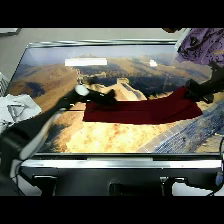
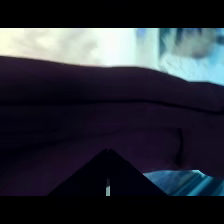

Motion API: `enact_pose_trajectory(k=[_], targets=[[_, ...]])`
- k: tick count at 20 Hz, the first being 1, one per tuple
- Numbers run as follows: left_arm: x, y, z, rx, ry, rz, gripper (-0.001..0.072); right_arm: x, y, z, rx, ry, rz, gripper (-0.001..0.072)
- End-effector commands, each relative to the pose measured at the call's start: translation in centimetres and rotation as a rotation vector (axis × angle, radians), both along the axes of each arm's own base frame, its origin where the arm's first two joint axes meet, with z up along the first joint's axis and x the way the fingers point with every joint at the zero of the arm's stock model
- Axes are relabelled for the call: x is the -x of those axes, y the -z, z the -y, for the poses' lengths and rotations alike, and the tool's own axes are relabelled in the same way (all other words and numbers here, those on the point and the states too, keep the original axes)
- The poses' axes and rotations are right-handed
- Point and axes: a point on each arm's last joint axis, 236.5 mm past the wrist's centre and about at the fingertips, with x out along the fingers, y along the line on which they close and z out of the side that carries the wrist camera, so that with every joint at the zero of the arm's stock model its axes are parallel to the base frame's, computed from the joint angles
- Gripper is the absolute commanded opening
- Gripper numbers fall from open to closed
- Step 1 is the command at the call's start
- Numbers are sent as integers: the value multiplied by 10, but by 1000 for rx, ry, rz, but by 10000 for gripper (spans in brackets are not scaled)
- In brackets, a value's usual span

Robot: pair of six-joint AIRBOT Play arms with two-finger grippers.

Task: Fold the clothes and pants, and hang the long-sleeved shirts on hangers.

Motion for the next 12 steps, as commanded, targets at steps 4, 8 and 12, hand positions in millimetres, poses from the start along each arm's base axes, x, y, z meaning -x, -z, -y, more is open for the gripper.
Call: enact_pose_trajectory(k=[4, 8, 12], targets=[[56, 25, 143, 105, 89, -109, 16, 1, -47, 16, 83, 45, 55, 29], [67, 32, 185, 216, 37, -166, 16, 2, -61, 16, 86, 52, 71, 29], [76, 49, 193, 218, 27, -196, 16, 4, -61, 14, 78, 48, 61, 29]])
